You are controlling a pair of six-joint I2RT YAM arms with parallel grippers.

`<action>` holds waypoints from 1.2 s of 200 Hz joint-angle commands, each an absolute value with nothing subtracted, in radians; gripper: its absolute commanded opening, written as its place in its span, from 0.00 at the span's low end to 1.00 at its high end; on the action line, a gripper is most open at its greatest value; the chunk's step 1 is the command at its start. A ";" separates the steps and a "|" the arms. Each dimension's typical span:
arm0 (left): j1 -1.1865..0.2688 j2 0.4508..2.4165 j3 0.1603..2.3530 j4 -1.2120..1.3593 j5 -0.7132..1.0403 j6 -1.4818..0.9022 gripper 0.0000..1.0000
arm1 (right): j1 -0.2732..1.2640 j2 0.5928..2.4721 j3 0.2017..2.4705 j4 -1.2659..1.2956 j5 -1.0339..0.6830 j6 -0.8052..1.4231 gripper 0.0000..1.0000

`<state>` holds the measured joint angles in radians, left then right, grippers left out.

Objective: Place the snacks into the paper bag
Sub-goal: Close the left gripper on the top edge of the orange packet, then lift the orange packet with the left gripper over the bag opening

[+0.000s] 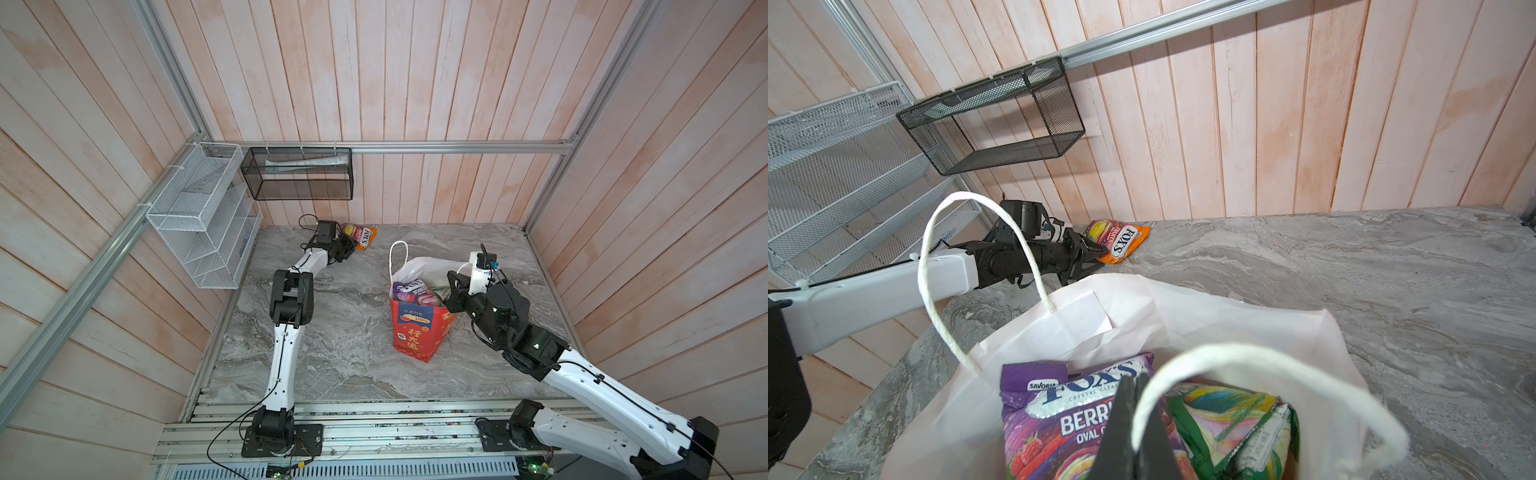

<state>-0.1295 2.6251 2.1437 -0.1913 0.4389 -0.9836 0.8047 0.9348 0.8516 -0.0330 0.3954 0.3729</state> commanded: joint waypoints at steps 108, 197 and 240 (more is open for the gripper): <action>-0.112 2.150 1.585 0.220 0.594 -1.020 0.00 | 0.818 0.939 0.878 -0.022 0.418 0.367 0.00; -0.129 1.548 1.270 0.077 0.467 -0.974 0.00 | 0.819 0.940 0.879 -0.023 0.428 0.366 0.00; -0.250 1.212 1.233 -0.101 0.290 -0.859 0.00 | 0.823 0.929 0.876 -0.022 0.432 0.364 0.00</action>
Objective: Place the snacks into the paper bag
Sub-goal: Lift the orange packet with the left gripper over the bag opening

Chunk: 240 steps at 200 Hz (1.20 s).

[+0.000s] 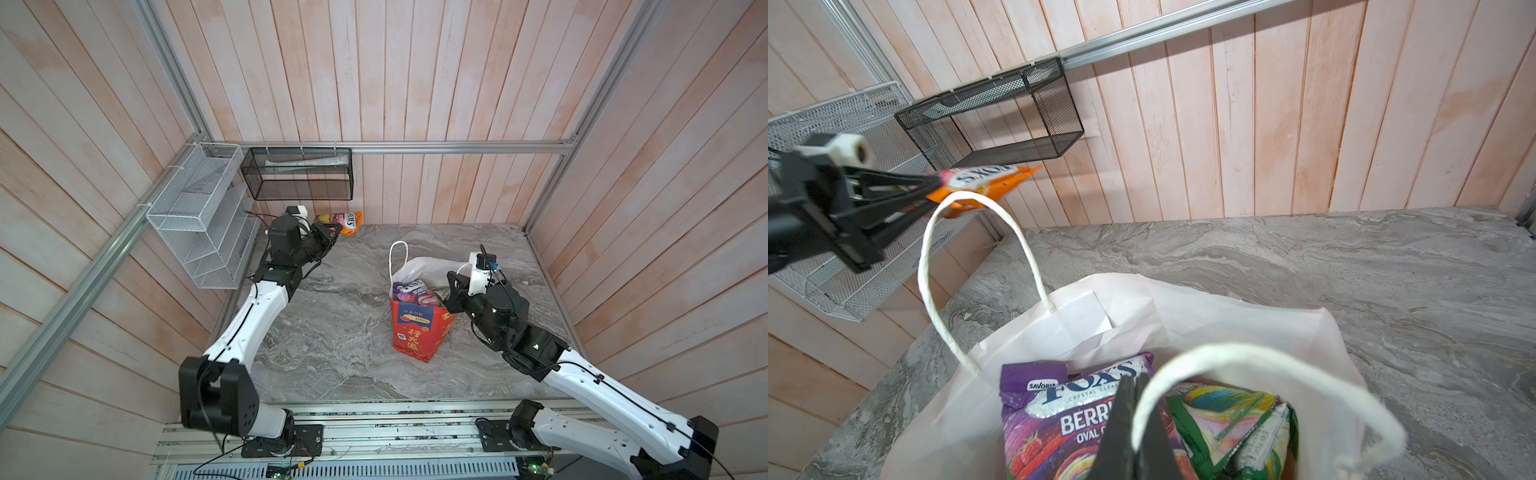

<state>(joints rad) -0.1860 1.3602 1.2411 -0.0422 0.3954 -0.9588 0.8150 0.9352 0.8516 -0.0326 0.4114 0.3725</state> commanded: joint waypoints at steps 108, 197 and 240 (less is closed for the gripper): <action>-0.703 1.181 1.375 -0.348 0.134 -0.651 0.00 | 0.826 0.926 0.870 -0.020 0.459 0.361 0.00; -0.882 1.430 1.560 -0.493 0.065 -0.533 0.00 | 0.827 0.889 0.870 -0.029 0.453 0.367 0.00; -0.915 1.497 1.640 -0.596 0.021 -0.472 0.00 | 0.827 0.874 0.870 -0.034 0.452 0.367 0.00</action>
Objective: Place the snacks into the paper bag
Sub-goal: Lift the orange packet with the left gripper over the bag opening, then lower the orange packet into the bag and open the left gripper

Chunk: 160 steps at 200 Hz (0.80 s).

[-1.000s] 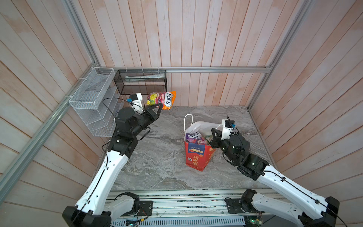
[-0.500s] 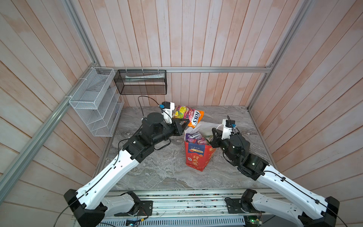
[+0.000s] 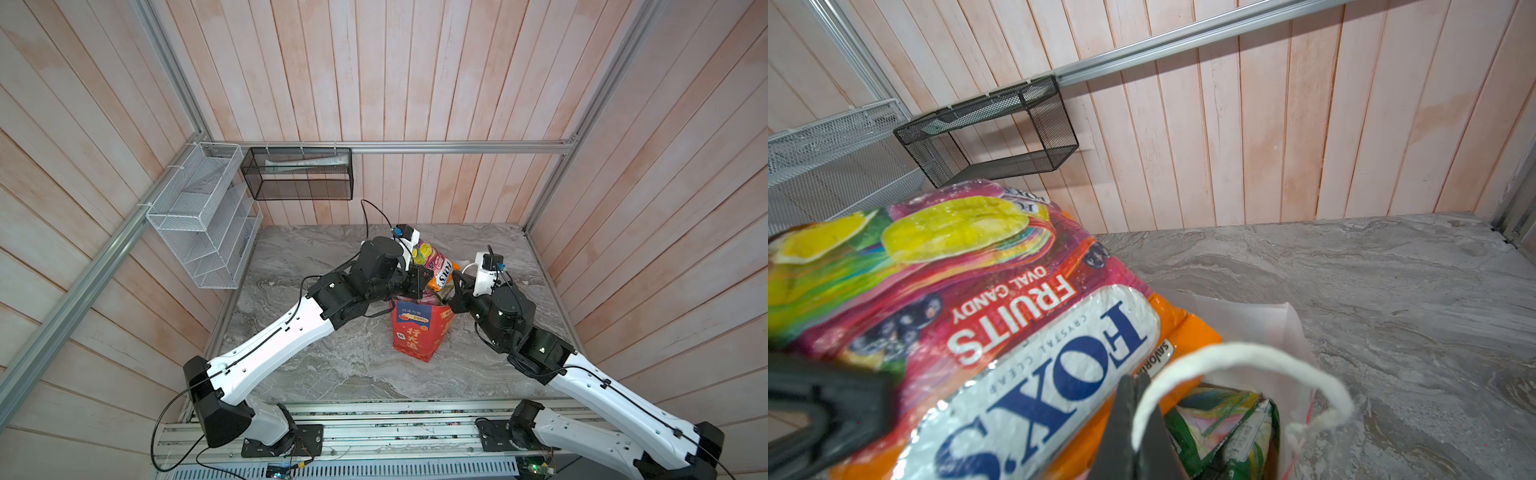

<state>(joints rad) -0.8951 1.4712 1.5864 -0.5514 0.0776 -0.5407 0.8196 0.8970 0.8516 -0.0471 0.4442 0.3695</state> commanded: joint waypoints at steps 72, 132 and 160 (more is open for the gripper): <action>-0.926 1.592 1.739 -0.698 0.037 -0.407 0.00 | 0.828 0.883 0.870 -0.032 0.454 0.367 0.00; -0.930 1.649 1.785 -0.743 0.106 -0.361 0.00 | 0.828 0.873 0.870 -0.034 0.451 0.367 0.00; -0.933 1.655 1.796 -0.758 0.091 -0.355 0.00 | 0.828 0.874 0.870 -0.035 0.452 0.367 0.00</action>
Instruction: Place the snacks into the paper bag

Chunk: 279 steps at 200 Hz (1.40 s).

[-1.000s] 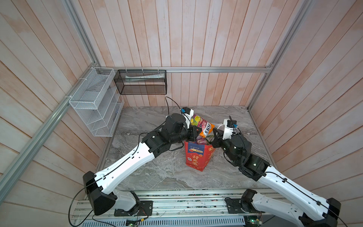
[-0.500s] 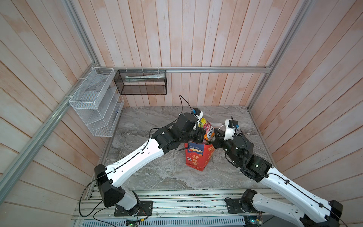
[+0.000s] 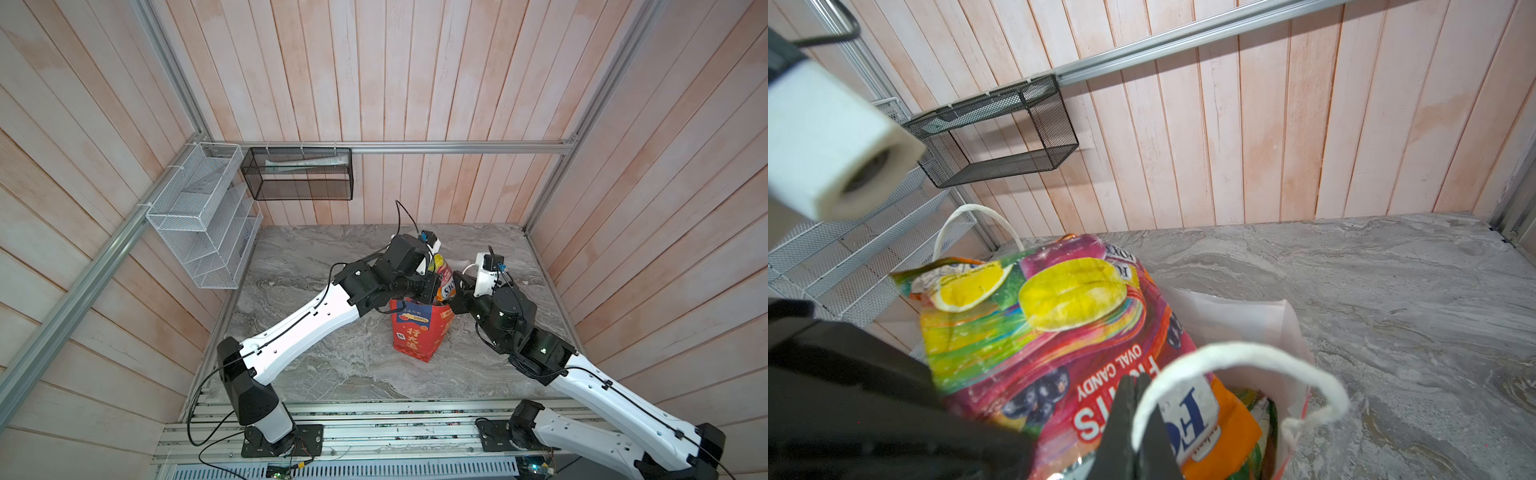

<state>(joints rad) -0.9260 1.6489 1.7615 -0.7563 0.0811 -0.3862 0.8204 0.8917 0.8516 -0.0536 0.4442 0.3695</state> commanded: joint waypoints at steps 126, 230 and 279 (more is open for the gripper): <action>-0.939 1.568 1.741 -0.697 0.108 -0.369 0.30 | 0.828 0.868 0.868 -0.034 0.457 0.368 0.00; -0.875 1.215 1.380 -0.401 -0.269 -0.480 0.83 | 0.828 0.877 0.869 -0.032 0.460 0.367 0.00; -0.795 1.288 1.395 -0.411 -0.187 -0.486 0.83 | 0.828 0.890 0.867 -0.027 0.458 0.367 0.00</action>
<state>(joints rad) -0.8223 1.2419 1.4010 -0.4259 -0.2138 -0.4763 0.8204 0.8883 0.8516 -0.0605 0.4480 0.3695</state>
